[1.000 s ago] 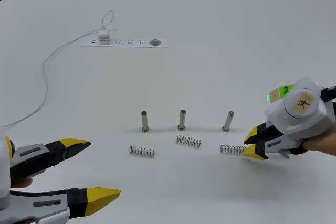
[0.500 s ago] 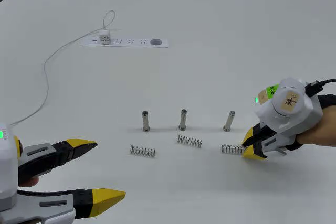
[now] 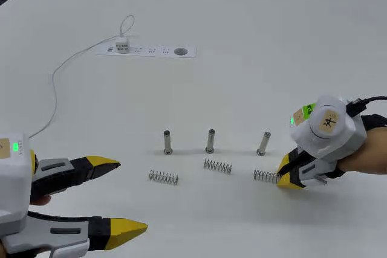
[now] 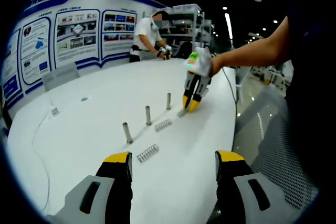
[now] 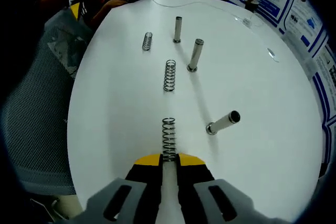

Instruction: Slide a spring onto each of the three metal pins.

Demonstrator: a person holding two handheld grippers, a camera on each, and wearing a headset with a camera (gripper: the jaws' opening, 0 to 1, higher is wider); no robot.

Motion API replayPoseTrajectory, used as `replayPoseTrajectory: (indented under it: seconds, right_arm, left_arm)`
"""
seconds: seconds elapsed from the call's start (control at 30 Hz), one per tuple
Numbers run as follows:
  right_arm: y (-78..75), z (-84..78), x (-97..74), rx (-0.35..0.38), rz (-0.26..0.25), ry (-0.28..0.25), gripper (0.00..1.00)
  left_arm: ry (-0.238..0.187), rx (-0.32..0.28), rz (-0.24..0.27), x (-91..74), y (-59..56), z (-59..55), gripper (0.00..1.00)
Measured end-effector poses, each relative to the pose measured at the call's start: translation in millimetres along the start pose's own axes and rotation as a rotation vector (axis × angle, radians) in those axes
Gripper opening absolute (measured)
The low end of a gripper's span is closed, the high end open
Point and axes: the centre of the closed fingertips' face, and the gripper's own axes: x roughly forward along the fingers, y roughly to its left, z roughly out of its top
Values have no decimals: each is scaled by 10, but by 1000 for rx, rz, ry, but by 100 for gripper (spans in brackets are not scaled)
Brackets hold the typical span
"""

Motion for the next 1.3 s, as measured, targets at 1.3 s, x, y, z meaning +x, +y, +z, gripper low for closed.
replayPoseTrajectory:
  seconds: [1.3]
  right_arm:
    - [603, 1029, -501, -162, 61, -136, 11]
  left_arm:
    - [70, 266, -243, 790, -396, 209, 39]
